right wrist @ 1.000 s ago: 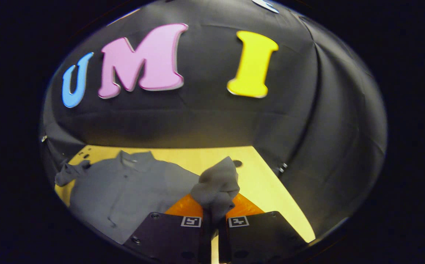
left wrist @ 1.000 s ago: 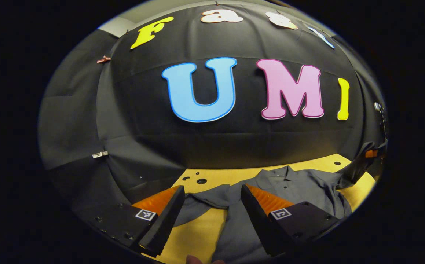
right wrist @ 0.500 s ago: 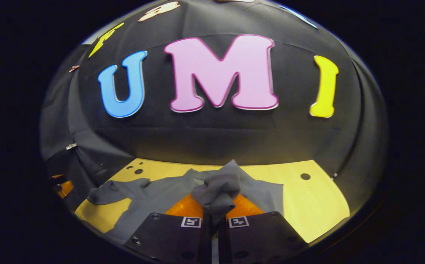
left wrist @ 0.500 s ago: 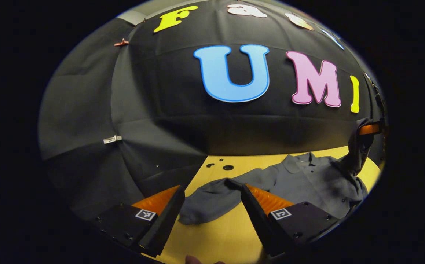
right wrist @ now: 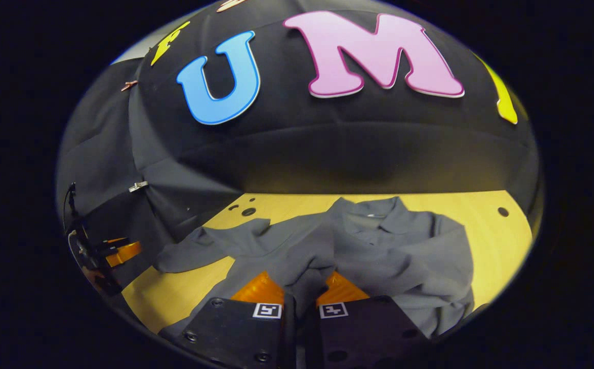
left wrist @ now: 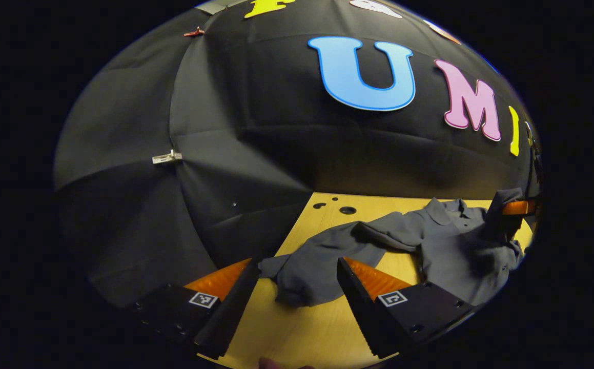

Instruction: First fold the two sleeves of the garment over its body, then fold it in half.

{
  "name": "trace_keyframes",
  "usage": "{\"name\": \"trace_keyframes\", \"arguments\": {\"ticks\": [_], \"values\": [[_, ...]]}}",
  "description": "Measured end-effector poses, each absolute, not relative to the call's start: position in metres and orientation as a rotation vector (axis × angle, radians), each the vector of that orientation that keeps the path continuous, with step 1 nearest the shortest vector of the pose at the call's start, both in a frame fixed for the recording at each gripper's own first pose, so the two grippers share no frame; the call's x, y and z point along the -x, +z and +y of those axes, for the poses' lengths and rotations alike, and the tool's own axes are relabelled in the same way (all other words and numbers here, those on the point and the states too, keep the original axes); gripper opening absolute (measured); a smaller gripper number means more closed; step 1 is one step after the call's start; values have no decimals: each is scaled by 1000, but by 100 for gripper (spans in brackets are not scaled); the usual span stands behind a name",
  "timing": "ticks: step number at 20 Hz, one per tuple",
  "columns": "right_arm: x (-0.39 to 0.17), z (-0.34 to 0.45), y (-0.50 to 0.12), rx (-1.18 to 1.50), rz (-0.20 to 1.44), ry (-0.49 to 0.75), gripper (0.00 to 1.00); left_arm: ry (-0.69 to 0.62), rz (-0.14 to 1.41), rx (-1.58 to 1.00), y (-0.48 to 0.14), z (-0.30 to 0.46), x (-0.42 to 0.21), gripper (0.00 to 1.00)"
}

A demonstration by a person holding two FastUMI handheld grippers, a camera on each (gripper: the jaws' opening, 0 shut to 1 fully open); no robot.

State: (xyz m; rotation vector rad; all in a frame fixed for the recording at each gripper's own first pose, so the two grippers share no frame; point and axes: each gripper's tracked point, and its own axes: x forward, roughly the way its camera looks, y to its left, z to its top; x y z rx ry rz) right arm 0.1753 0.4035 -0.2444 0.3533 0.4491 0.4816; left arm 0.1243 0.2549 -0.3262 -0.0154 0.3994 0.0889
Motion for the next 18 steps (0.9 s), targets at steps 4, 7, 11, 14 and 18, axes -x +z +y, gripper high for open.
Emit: {"name": "trace_keyframes", "arguments": {"ticks": [4, 7, 11, 14, 18], "values": [[-170, 434, -283, -442, 568, 557, 8, 67, 442, 26, -349, 252, -140, 97], [-160, 451, -286, -501, 618, 612, 81, 62, 474, 39, -364, 250, -147, 98], [-153, 429, -271, -433, 576, 588, 87, 87, 528, 11, -379, 254, -152, 97], [-140, 404, -248, -396, 543, 571, 86, 142, 594, -31, -398, 267, -158, 97], [-119, 375, -216, -366, 496, 562, 87, 144, 679, -32, -426, 267, -166, 98]]}}
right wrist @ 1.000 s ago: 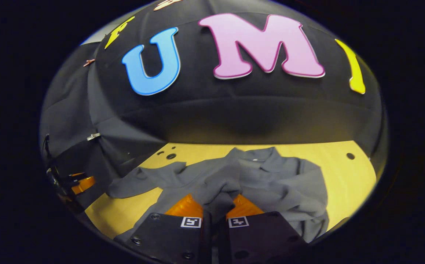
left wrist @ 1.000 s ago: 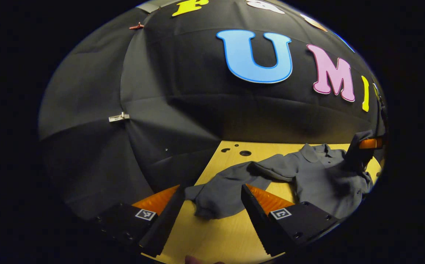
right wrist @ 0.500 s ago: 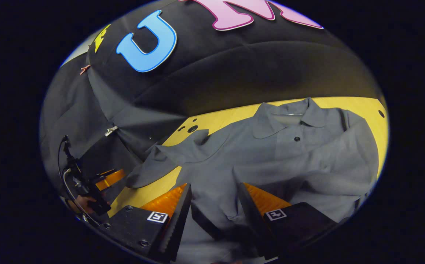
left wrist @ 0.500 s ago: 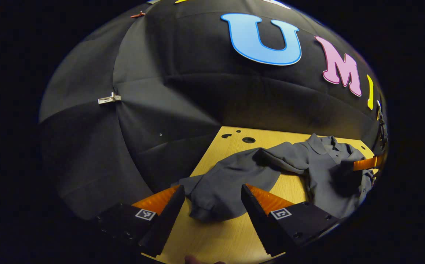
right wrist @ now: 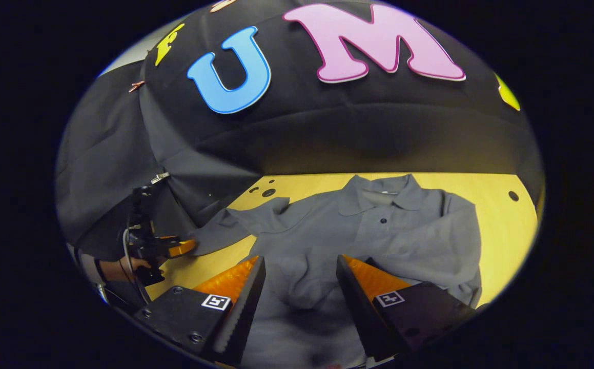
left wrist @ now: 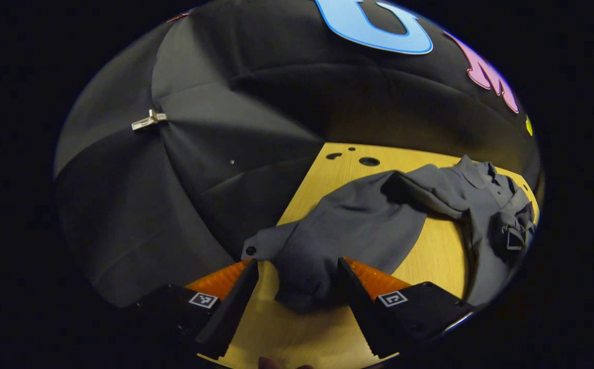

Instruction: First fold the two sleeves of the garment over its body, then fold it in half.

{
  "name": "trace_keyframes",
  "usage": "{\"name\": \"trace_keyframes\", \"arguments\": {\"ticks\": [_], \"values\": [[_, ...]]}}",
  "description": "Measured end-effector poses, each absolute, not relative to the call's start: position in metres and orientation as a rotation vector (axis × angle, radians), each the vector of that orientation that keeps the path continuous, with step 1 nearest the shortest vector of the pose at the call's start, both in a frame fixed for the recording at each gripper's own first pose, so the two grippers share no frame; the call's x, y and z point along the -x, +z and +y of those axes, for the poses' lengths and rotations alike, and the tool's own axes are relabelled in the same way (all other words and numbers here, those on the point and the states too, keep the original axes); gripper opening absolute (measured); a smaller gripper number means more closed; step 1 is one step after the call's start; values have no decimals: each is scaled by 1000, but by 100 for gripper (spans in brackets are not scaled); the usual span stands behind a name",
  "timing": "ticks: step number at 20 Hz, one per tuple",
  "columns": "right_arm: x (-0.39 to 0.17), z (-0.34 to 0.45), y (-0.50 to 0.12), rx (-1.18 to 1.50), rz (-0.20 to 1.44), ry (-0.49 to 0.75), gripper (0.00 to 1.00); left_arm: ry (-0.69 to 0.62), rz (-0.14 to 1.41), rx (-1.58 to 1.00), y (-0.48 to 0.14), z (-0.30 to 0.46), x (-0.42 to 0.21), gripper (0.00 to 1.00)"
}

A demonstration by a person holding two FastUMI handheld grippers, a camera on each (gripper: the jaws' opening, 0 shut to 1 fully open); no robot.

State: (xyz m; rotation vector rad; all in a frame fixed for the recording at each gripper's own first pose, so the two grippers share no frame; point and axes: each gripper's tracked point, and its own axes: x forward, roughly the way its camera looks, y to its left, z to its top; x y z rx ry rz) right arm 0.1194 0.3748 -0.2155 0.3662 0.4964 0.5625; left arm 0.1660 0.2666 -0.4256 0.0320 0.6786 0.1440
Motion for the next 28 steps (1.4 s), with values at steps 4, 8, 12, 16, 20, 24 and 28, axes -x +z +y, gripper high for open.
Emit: {"name": "trace_keyframes", "arguments": {"ticks": [4, 8, 12, 16, 20, 24, 28], "values": [[-107, 335, -195, -350, 458, 511, 87, 144, 728, -24, -446, 264, -169, 97], [-94, 300, -191, -343, 457, 470, 86, 87, 737, 20, -453, 247, -176, 61], [-81, 272, -194, -332, 457, 447, 87, 106, 778, -29, -442, 246, -179, 5], [-73, 241, -198, -335, 456, 420, 87, 142, 687, 48, -407, 230, -184, 6], [-66, 210, -203, -337, 452, 397, 87, 111, 508, 67, -332, 192, -186, 5], [-62, 188, -208, -336, 453, 390, 87, 1, 367, 18, -255, 121, -180, 5], [-60, 169, -215, -346, 455, 386, 87, -134, 297, -2, -205, 32, -177, 5]]}}
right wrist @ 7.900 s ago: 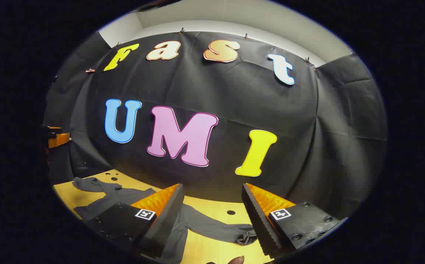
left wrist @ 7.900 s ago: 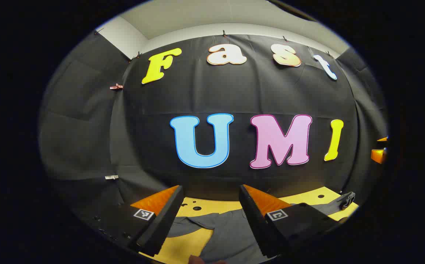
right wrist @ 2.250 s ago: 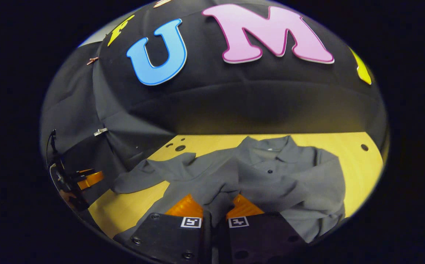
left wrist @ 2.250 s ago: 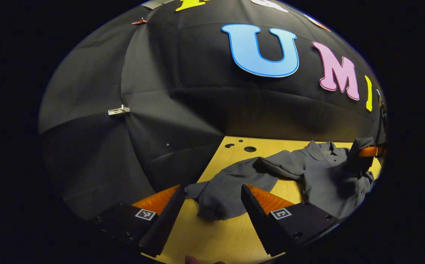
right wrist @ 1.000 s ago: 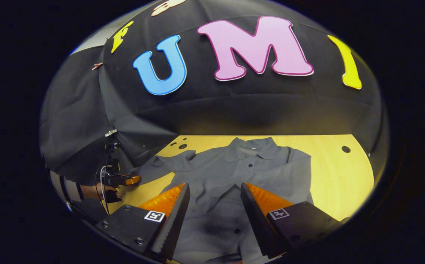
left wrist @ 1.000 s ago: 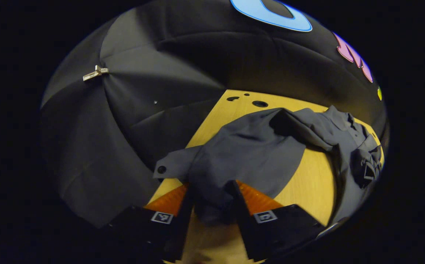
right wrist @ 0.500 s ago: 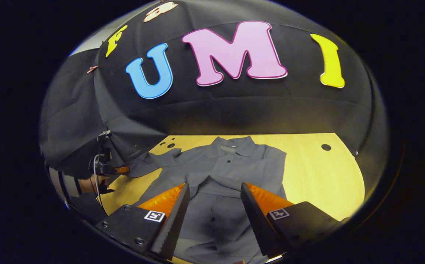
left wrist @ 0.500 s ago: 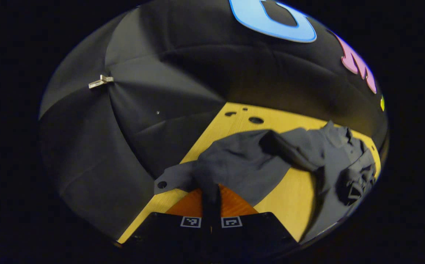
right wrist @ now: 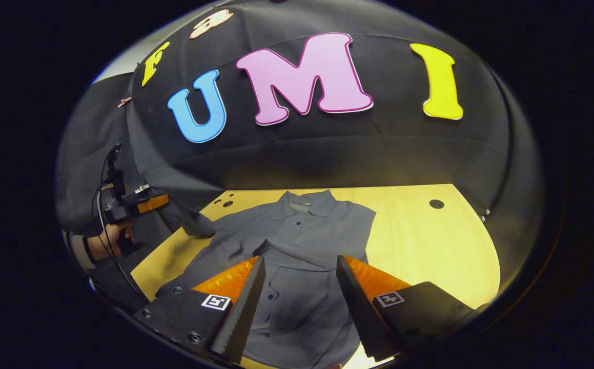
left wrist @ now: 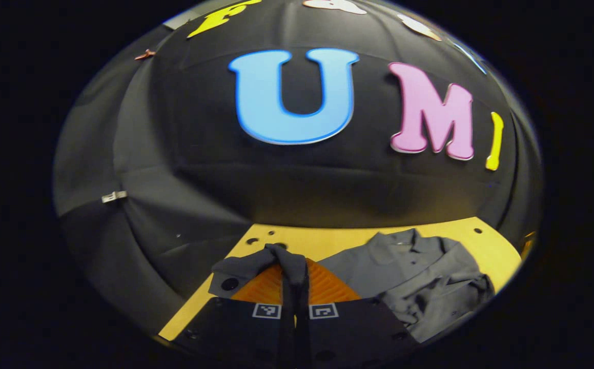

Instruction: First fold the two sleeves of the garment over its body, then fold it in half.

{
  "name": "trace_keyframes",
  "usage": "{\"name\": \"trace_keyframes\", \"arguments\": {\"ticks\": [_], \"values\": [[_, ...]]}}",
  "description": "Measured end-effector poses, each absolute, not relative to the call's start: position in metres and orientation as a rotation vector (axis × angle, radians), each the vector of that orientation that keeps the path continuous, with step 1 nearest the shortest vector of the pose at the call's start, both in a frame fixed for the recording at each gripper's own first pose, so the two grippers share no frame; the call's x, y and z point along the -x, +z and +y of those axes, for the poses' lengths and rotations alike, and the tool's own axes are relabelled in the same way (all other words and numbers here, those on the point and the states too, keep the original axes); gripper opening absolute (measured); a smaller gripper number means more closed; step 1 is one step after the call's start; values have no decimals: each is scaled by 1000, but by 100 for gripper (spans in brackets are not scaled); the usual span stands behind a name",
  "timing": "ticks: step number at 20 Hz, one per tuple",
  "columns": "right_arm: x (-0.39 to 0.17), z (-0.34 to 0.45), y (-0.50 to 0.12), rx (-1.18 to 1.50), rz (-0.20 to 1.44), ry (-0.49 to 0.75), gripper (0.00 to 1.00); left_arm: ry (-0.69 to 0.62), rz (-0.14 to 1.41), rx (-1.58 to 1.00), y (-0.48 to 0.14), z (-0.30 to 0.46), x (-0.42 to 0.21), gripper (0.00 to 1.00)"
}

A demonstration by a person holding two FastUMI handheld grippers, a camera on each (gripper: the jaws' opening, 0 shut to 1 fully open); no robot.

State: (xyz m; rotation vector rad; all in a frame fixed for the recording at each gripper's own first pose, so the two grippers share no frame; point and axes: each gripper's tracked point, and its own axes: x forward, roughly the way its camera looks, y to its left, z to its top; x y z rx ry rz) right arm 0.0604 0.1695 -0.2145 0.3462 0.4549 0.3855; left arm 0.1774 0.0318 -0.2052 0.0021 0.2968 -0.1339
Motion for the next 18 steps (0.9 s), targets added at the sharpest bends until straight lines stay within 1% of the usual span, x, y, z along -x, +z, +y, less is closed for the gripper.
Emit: {"name": "trace_keyframes", "arguments": {"ticks": [5, 9, 12, 14, 18], "values": [[-50, 144, -228, -349, 468, 378, 87, -298, 283, -23, -184, -77, -164, 5], [-40, 127, -246, -352, 497, 358, 87, -441, 289, -52, -192, -171, -144, 6], [-30, 116, -264, -343, 539, 344, 87, -538, 321, -90, -222, -235, -125, 5], [-21, 111, -274, -342, 562, 339, 87, -588, 350, -112, -248, -264, -114, 5], [-3, 104, -297, -357, 624, 327, 87, -639, 450, -125, -303, -299, -89, 5]]}}
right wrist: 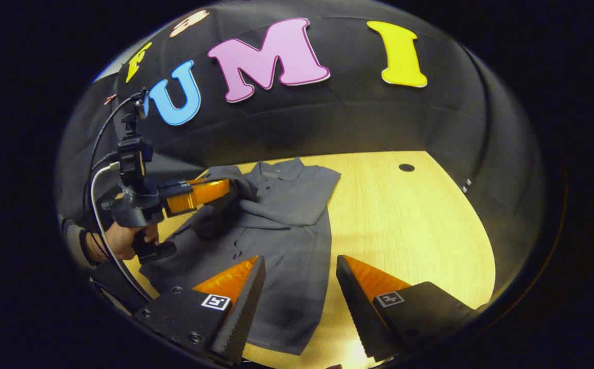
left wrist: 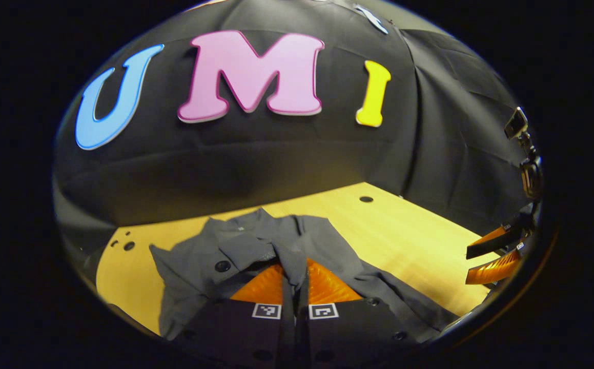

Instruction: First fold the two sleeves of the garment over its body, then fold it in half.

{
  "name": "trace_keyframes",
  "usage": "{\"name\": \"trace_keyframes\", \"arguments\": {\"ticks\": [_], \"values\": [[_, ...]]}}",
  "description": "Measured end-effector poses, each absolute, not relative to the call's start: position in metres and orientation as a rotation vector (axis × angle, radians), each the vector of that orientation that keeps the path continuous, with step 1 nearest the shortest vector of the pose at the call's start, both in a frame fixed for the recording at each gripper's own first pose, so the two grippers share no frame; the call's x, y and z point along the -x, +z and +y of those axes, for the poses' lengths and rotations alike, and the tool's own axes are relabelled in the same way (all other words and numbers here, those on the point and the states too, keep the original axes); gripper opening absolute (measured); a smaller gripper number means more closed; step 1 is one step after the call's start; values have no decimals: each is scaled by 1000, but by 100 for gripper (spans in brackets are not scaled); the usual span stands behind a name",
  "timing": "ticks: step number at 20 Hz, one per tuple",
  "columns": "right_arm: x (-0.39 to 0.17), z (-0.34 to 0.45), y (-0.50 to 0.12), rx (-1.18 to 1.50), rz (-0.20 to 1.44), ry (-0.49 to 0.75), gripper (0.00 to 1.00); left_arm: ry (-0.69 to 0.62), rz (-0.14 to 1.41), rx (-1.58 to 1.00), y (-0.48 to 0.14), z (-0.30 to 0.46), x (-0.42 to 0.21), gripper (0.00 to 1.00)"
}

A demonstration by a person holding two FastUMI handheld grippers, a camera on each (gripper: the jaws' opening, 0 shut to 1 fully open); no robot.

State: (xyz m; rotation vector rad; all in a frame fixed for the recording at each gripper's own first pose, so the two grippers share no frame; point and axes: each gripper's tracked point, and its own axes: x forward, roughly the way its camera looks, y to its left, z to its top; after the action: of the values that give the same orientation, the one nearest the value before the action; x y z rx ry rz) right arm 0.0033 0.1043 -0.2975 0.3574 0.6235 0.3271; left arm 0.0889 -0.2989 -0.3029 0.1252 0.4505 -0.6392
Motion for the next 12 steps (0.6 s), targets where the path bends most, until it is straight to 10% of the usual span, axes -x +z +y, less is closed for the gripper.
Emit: {"name": "trace_keyframes", "arguments": {"ticks": [4, 12], "values": [[9, 99, -315, -356, 659, 309, 88, -657, 563, -88, -345, -306, -67, 20], [44, 54, -323, -331, 654, 172, 90, -669, 555, -67, -341, -284, -46, 96]]}}
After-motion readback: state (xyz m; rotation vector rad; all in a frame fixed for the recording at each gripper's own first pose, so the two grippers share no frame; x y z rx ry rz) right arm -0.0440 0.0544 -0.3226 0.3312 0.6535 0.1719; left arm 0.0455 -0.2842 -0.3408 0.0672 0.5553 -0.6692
